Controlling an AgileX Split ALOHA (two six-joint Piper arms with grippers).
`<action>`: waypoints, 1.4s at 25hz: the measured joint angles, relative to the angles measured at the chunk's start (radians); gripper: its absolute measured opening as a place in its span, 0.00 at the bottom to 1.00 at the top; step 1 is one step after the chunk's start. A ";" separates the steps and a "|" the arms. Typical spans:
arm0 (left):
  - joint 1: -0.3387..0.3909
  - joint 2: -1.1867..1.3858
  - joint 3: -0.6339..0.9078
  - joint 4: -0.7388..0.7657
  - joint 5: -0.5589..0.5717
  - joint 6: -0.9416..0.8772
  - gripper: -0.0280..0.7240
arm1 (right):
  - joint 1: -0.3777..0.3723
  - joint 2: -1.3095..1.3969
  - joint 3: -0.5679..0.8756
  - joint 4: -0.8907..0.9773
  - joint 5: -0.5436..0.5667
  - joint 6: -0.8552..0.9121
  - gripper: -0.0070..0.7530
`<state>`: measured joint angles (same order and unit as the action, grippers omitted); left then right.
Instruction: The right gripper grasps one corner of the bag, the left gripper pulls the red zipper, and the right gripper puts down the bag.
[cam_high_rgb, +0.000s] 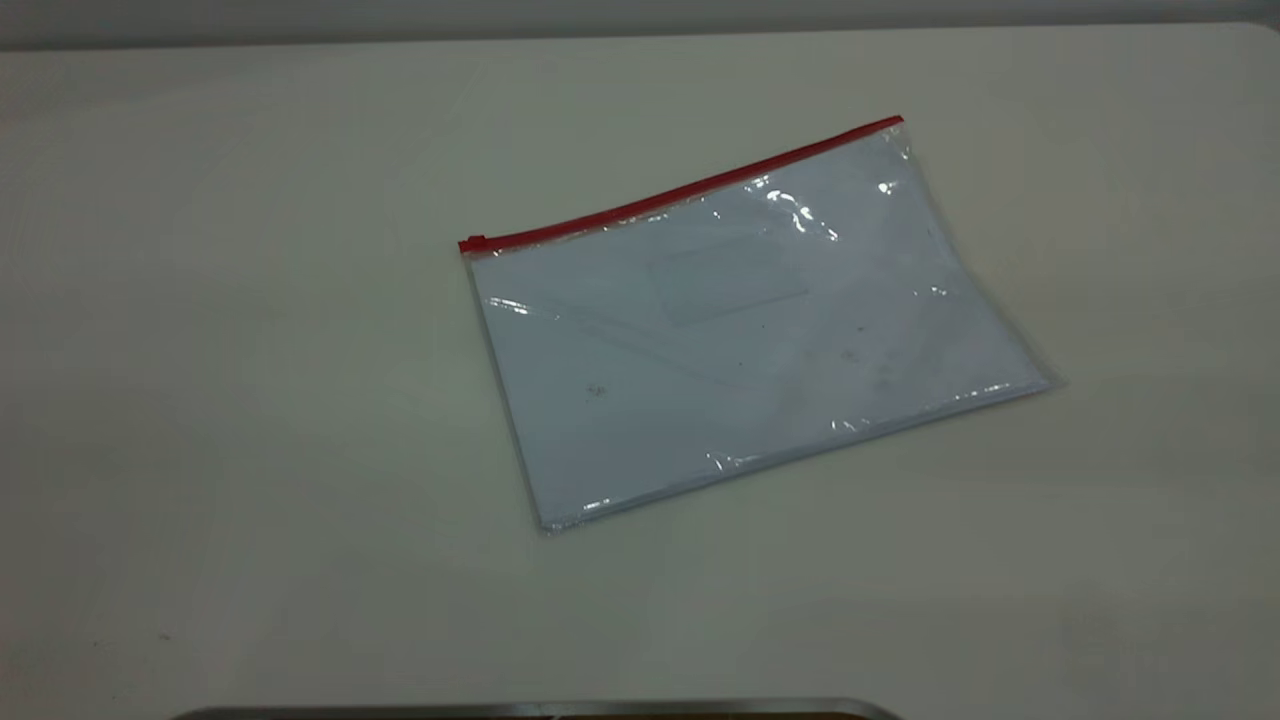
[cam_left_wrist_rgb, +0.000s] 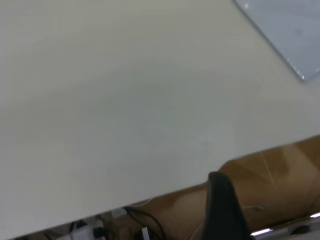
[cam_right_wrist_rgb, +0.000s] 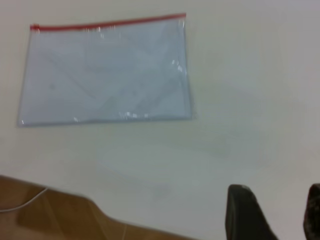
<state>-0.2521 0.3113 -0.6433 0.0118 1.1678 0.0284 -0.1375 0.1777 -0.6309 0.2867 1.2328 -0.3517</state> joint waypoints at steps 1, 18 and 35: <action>0.000 -0.021 0.023 0.000 0.000 0.000 0.76 | 0.000 -0.026 0.026 -0.005 -0.005 0.000 0.44; 0.000 -0.081 0.158 0.000 -0.037 0.001 0.76 | 0.000 -0.194 0.146 -0.062 -0.076 0.021 0.44; 0.114 -0.151 0.159 0.000 -0.039 0.000 0.76 | 0.000 -0.194 0.147 -0.062 -0.082 0.023 0.44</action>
<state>-0.1384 0.1598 -0.4847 0.0118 1.1291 0.0288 -0.1375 -0.0168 -0.4843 0.2245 1.1503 -0.3288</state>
